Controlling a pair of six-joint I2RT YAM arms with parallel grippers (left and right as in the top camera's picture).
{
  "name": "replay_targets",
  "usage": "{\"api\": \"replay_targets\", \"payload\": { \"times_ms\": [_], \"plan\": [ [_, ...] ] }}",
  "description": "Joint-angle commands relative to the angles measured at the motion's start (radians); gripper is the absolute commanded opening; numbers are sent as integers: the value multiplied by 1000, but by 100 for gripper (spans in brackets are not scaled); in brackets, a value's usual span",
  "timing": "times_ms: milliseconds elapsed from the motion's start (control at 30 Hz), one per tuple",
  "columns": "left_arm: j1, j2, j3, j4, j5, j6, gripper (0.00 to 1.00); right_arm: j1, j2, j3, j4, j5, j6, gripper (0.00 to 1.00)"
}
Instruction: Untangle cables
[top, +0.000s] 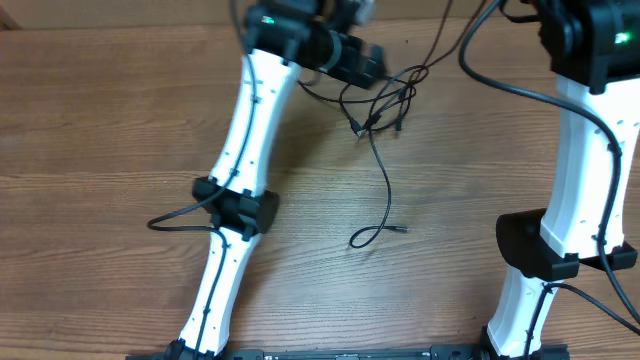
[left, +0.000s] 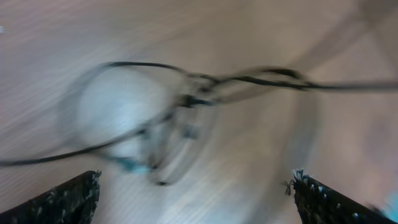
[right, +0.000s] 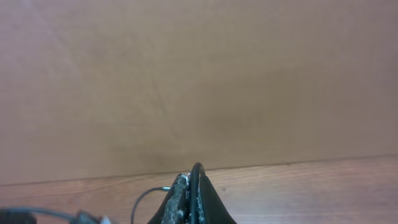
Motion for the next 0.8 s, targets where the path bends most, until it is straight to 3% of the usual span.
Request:
{"api": "replay_targets", "payload": {
  "times_ms": [0, 100, 333, 667, 700, 733, 767],
  "plan": [
    [-31, -21, 13, -3, 234, 56, 100, -19, -23, 19, -27, 17, -6, 4],
    [-49, -21, 13, -7, 238, 80, 100, -25, -20, 19, -53, 17, -6, 4],
    [-82, -18, -16, -35, 93, 112, 100, -25, -19, 11, -59, -44, -6, 4],
    [-103, -17, -226, -37, 55, 142, 99, -25, -19, 11, -50, -72, -6, 4],
    [-103, -17, -243, -32, 51, 142, 90, -25, -20, 11, -50, -76, -6, 4],
    [-103, -17, -257, -26, 49, 142, 63, -25, -19, 11, -49, -84, -6, 4],
    [-103, -17, -269, -19, 41, 141, 27, -25, -20, 11, -49, -93, -6, 4]
  ]
}}
